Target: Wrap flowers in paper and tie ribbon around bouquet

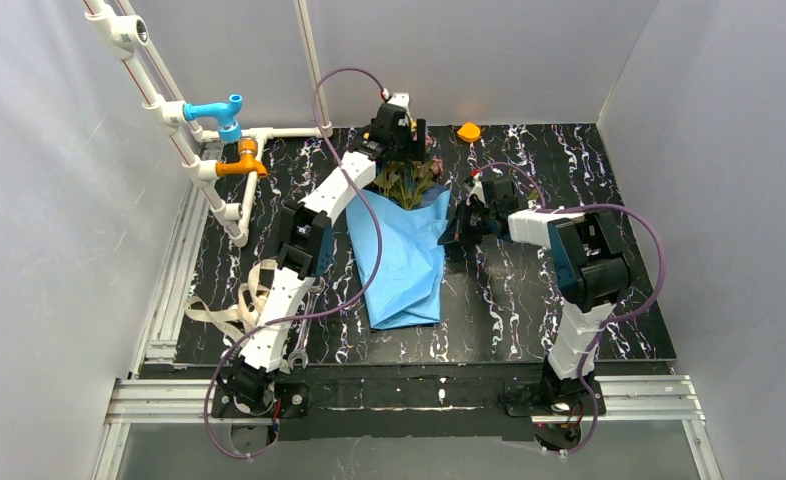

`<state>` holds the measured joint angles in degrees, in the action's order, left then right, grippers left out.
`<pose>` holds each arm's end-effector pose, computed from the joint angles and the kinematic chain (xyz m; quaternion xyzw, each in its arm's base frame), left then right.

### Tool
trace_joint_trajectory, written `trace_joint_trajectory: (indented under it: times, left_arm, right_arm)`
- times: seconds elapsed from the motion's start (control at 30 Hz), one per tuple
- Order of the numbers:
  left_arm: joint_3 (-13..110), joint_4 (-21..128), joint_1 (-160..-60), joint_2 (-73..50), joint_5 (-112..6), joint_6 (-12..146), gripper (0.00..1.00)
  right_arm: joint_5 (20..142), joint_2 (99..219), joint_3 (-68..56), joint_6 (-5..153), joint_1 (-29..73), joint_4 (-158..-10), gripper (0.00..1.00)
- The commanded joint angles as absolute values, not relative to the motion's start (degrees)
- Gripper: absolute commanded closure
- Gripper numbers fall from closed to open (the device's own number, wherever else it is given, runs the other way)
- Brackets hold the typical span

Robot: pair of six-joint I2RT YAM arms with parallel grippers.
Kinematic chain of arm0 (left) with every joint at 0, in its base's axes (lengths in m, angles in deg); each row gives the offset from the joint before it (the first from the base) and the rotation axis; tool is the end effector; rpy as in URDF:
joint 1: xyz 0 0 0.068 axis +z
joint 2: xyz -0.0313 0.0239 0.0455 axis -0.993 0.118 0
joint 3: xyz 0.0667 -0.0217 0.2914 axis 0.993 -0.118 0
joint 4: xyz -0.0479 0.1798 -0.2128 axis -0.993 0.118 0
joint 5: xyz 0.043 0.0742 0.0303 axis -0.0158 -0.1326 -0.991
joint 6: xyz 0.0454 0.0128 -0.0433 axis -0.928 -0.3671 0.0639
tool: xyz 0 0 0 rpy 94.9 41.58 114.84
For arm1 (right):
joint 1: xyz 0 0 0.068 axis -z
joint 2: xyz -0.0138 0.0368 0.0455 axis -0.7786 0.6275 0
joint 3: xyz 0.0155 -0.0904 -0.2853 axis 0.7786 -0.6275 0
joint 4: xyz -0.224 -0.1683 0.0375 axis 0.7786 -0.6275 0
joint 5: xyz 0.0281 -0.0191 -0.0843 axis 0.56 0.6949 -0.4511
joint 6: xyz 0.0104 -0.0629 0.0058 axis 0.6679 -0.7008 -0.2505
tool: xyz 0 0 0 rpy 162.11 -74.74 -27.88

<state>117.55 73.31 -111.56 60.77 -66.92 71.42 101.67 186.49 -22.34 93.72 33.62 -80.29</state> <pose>0.5769 -0.3058 0.2452 0.0616 0.8368 -0.1690 0.5171 0.3880 0.1469 0.1417 -0.0183 0.9039 0.3446 0.2529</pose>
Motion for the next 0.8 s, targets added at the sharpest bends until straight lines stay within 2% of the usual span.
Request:
trace_joint_trajectory:
  times: [0.0,0.13,0.17,0.23,0.33,0.4,0.43,0.77]
  left_arm:
    - [120.4,67.2,-111.1,63.3,-67.9,68.4,0.16]
    - [125.0,68.8,-111.0,68.7,-68.1,68.8,0.17]
    - [124.6,69.0,-111.0,69.3,-68.1,69.1,0.22]
    - [122.0,68.3,-110.8,69.1,-68.0,69.6,0.4]
    - [118.8,68.0,-110.8,67.7,-67.6,69.8,0.78]
    - [117.8,68.7,-110.8,66.6,-67.2,69.7,0.98]
    - [117.4,69.3,-110.8,65.9,-67.2,69.7,1.0]
    - [103.1,74.0,-112.1,51.5,-70.9,77.4,1.0]
  right_arm:
    - [101.6,186.9,-22.0,92.7,33.2,-80.1,0.99]
    - [102.1,187.3,-22.0,93.3,32.9,-79.4,0.99]
    - [102.1,187.3,-21.9,93.5,32.8,-79.2,0.99]
    - [101.9,187.2,-21.8,93.8,32.7,-79.1,0.99]
    - [101.0,186.9,-21.8,94.6,32.7,-78.6,0.99]
    - [100.1,186.4,-22.1,95.3,32.7,-78.0,0.99]
    - [99.3,186.1,-22.2,95.7,32.7,-77.6,0.99]
    - [89.6,177.8,-25.8,102.3,32.1,-73.3,0.99]
